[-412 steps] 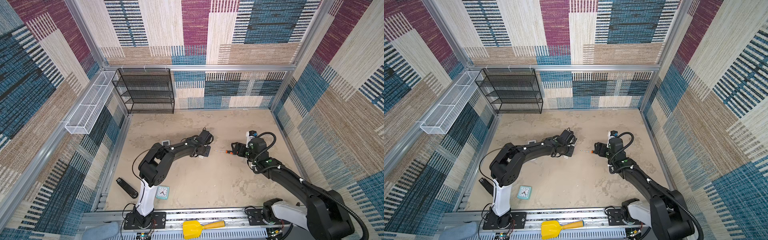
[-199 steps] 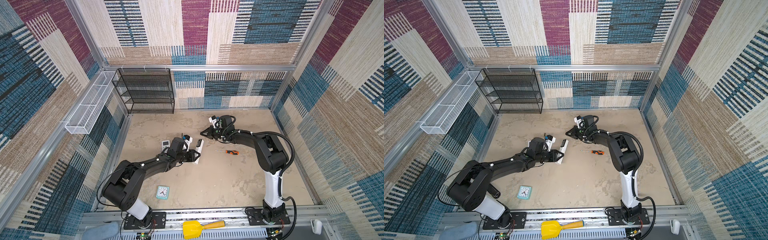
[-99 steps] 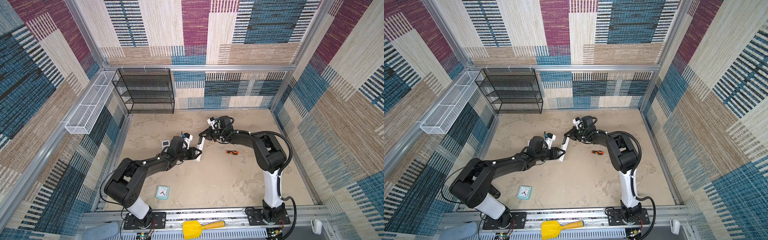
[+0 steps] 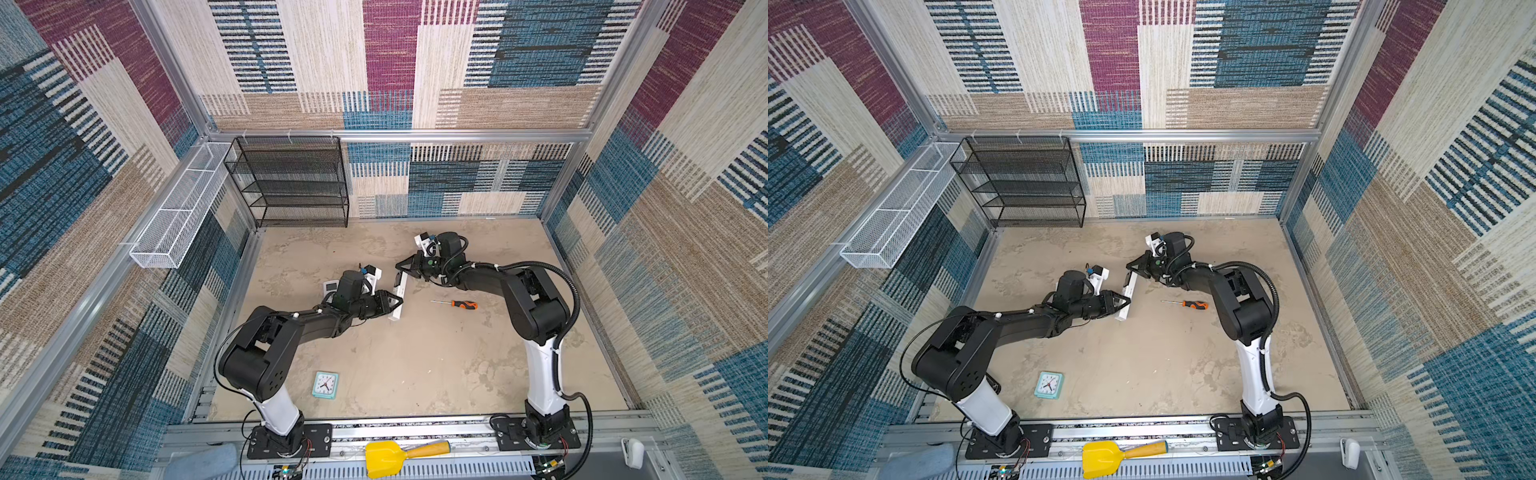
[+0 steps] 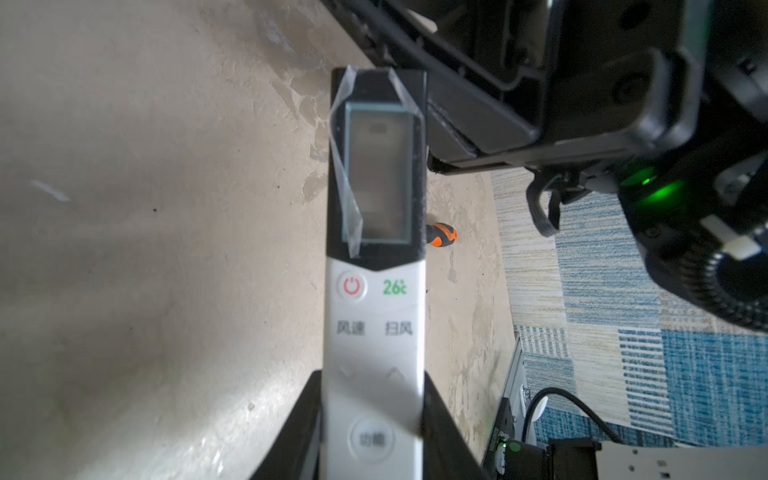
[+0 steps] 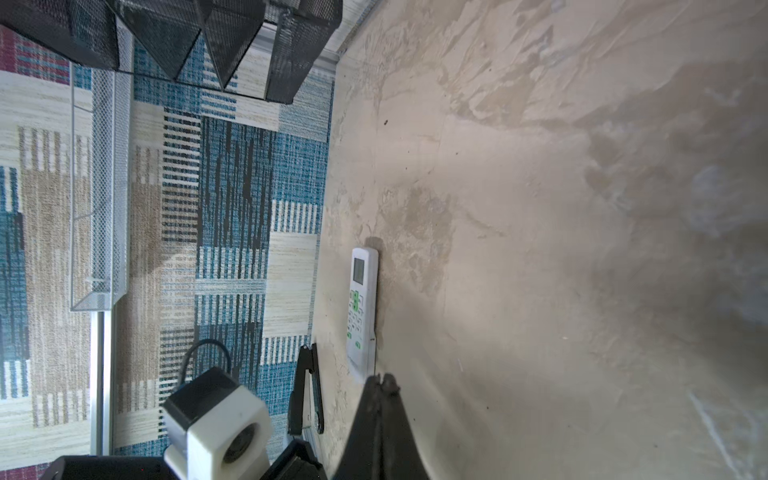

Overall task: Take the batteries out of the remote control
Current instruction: 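Lift the slim remote with the left gripper while the right gripper moves toward it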

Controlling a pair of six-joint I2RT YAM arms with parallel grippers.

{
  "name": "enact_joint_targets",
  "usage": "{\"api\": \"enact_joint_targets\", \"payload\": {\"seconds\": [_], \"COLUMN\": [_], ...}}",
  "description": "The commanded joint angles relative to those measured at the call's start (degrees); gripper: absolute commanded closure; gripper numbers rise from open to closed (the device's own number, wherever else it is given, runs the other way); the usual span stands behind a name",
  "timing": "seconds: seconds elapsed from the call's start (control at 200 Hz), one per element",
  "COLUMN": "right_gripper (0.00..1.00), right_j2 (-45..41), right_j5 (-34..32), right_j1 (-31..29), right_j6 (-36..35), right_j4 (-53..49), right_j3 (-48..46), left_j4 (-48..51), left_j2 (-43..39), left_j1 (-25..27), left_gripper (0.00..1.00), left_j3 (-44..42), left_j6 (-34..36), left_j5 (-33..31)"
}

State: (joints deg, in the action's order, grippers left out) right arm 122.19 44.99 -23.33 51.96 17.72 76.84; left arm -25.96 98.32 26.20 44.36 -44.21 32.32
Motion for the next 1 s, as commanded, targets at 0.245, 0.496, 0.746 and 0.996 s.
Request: {"api": "enact_joint_targets", "payload": {"seconds": [0.245, 0.496, 0.746, 0.996], "right_gripper": [1.0, 1.0, 1.0, 0.96], "right_j2": [3.85, 6.55, 7.2, 6.88], "right_j5": [5.93, 4.41, 1.62, -0.87], "right_j1": [-0.49, 0.76, 2.96, 6.13], "right_j6": [9.4, 7.39, 2.09, -1.16], "right_j4": [5.52, 2.05, -4.69, -8.66], "right_j3": [2.99, 6.98, 12.08, 12.98], "left_j4": [-6.12, -4.98, -7.08, -8.49], "left_j2": [6.0, 11.15, 14.54, 14.8], "left_j1": [-1.53, -1.93, -2.31, -2.82], "left_gripper": [1.0, 1.0, 1.0, 1.0], "left_j3": [11.81, 14.88, 14.06, 13.17], "left_j6": [-0.96, -1.48, -2.84, -3.51], "left_j5": [-0.77, -0.32, -0.16, 0.38]}}
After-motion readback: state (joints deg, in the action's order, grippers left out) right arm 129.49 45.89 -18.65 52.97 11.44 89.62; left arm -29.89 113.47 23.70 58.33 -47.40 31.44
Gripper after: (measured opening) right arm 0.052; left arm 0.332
